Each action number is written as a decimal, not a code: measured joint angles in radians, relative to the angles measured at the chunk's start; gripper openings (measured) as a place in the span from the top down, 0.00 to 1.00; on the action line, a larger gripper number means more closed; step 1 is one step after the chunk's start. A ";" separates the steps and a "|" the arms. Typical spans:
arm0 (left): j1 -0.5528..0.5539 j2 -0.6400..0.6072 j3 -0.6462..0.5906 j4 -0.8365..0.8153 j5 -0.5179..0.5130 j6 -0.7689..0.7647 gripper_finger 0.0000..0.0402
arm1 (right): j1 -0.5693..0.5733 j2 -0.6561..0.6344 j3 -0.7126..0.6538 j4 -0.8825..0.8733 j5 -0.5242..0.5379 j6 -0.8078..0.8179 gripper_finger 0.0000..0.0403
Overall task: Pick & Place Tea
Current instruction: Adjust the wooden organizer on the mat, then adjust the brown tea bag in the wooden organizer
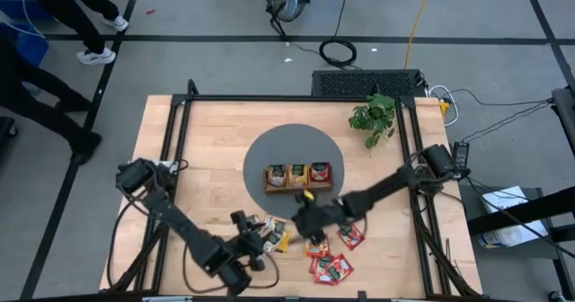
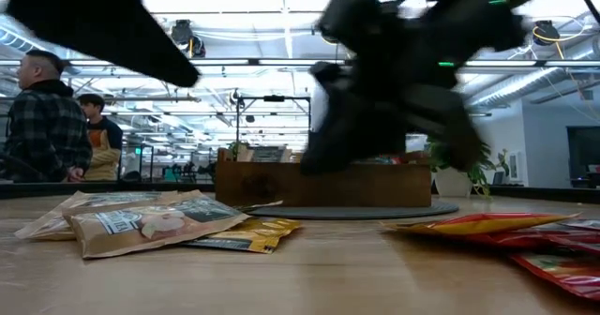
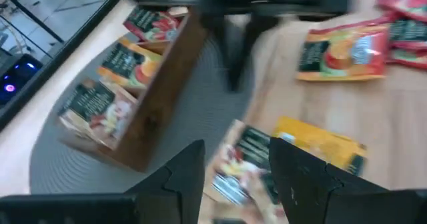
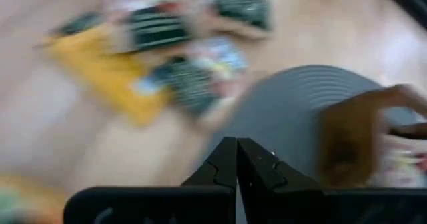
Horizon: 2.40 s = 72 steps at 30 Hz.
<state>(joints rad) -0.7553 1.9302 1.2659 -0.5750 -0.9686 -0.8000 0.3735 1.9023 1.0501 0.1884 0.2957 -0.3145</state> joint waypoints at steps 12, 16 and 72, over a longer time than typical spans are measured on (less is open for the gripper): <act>0.333 -0.168 0.003 0.119 0.449 0.443 0.62 | 0.302 -0.302 -0.348 0.250 0.181 0.144 1.00; 0.465 -0.172 0.003 0.082 0.672 0.551 0.78 | 0.336 -0.440 -0.494 0.364 0.250 0.209 1.00; 0.698 -0.018 0.057 -0.057 0.582 0.614 0.97 | 0.334 -0.672 -0.865 0.727 0.283 0.302 1.00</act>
<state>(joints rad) -0.0578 1.9118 1.3228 -0.6320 -0.3867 -0.1864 0.7078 1.2301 0.1848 0.9157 0.5785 -0.0120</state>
